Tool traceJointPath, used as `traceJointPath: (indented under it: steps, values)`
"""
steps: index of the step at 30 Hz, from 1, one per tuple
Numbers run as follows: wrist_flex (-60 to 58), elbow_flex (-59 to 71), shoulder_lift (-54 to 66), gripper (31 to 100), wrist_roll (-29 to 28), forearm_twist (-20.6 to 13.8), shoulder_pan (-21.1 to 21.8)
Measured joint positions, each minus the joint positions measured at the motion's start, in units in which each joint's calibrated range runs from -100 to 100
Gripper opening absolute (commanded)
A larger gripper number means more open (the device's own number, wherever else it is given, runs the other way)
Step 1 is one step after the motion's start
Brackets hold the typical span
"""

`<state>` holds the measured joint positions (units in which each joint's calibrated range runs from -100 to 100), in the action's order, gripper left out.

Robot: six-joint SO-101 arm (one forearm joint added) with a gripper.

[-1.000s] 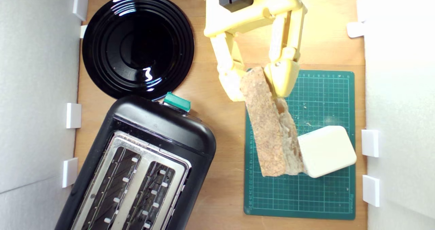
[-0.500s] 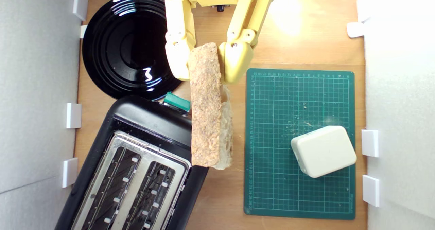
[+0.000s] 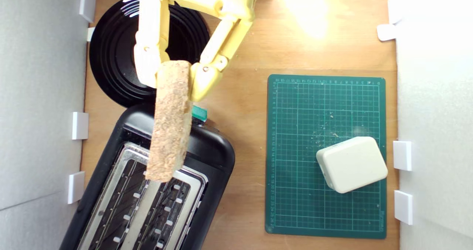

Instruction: Pick bread and place in toaster

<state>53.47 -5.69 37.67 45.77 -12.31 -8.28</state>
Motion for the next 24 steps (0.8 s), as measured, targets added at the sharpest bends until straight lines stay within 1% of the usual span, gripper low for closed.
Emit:
traceJointPath:
  steps: [3, 9, 19, 24]
  values:
    - [0.08, 0.00, -1.76, 57.8, 1.09, 0.00, -2.65]
    - [3.31, 0.00, -2.77, 57.8, 3.98, 0.00, -6.04]
    - [3.56, 0.00, -7.48, 57.8, 4.66, 0.00, -8.51]
    - [3.56, 0.00, -7.73, 57.8, 4.66, 0.00, -8.79]
